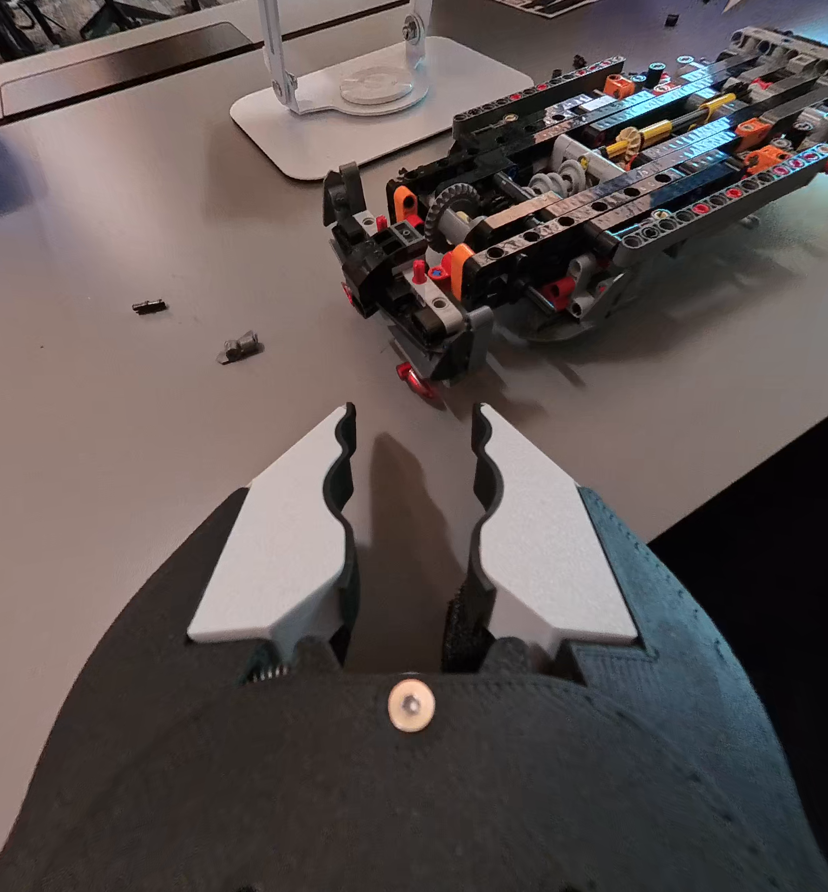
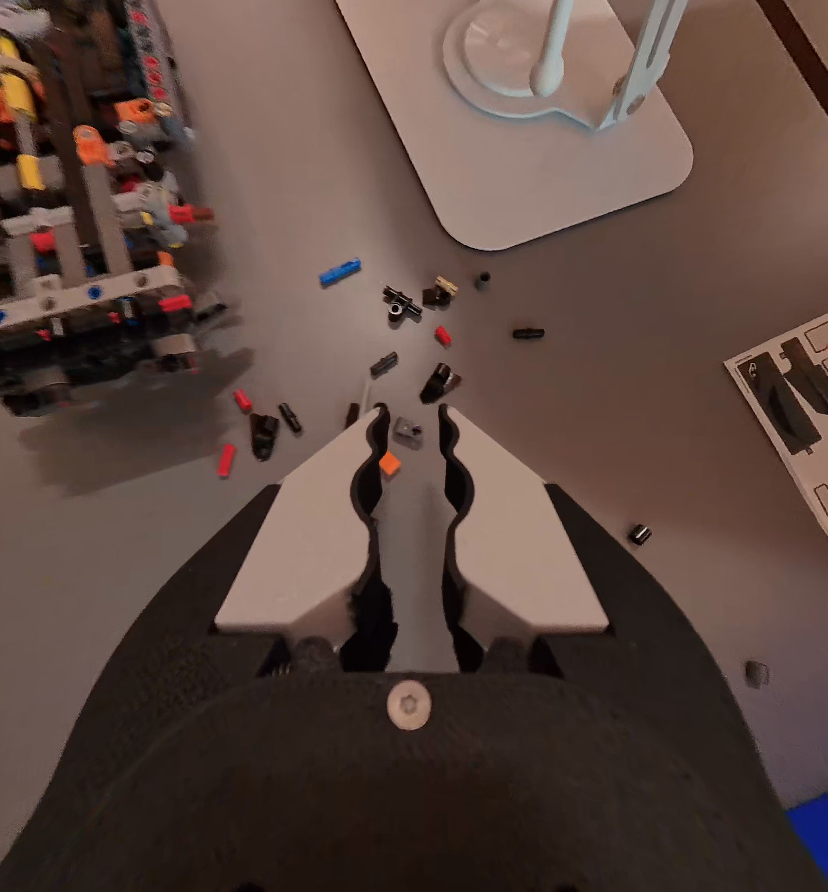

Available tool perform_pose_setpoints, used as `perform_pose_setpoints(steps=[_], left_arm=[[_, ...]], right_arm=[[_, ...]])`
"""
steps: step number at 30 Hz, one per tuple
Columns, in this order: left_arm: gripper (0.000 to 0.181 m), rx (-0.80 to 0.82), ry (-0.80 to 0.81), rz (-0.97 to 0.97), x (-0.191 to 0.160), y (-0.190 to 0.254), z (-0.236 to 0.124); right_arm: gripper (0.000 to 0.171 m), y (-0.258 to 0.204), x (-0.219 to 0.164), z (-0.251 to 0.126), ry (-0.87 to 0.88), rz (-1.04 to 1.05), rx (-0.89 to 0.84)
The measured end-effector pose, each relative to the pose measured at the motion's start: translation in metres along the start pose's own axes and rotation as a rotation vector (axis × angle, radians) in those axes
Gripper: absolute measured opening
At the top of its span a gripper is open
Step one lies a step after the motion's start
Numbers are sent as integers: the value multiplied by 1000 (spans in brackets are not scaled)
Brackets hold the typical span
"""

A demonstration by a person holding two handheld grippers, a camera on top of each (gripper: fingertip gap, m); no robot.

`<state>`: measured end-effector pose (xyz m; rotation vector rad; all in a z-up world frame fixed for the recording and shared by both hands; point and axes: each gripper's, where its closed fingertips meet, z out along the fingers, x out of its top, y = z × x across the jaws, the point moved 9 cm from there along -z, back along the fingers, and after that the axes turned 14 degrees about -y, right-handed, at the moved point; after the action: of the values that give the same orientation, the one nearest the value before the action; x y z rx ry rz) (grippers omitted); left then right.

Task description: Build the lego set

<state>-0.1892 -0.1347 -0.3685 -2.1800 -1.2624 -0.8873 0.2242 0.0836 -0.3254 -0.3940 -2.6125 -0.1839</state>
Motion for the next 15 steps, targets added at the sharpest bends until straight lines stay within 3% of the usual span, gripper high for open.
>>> perform_pose_setpoints(steps=[10,15], left_arm=[[46,-3,1,-4,0,0,0],[46,-20,-2,-5,1,-1,0]], right_arm=[[29,11,13,44,-104,79,14],[16,11,19,49,-113,97,7]])
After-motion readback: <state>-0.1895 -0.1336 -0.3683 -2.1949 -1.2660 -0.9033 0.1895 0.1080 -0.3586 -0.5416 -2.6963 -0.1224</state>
